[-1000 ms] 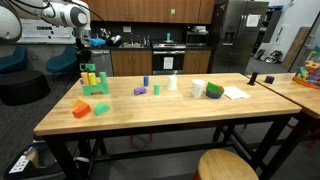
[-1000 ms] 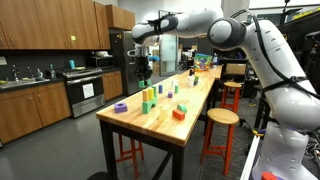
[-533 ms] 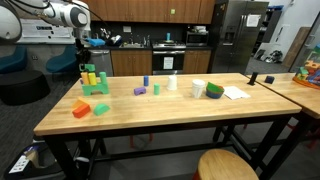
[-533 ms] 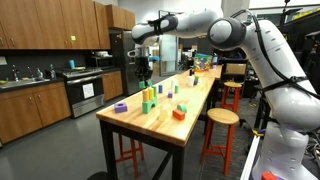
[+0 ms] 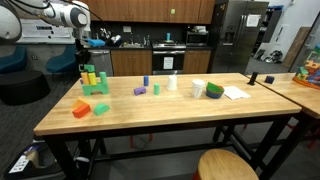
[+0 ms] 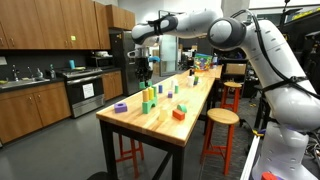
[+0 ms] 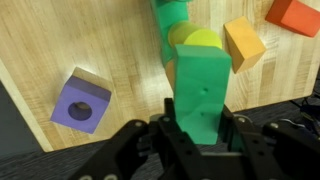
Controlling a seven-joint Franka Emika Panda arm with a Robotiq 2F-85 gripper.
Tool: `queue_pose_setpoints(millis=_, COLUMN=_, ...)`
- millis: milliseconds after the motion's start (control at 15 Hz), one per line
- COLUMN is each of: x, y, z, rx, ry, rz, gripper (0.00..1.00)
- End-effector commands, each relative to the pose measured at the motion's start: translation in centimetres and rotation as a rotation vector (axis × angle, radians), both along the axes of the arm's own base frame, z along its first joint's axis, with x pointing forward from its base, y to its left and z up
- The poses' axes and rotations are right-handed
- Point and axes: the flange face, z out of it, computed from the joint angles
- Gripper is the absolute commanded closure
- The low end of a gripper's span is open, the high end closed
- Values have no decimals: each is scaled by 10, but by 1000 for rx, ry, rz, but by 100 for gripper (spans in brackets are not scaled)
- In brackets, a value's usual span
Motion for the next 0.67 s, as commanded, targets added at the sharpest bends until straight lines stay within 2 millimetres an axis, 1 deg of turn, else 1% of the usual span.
queue_pose_setpoints(millis=0, x=-4, y=0, z=1, rx=12, ry=15, rz=-24, gripper=84)
queue_pose_setpoints(millis=200, x=-5, y=-1, z=-2, rx=15, ry=22, rz=-32, gripper=84)
queue_pose_setpoints(millis=600, x=-5, y=-6, z=1, rx=19, ry=17, rz=-43, gripper=84)
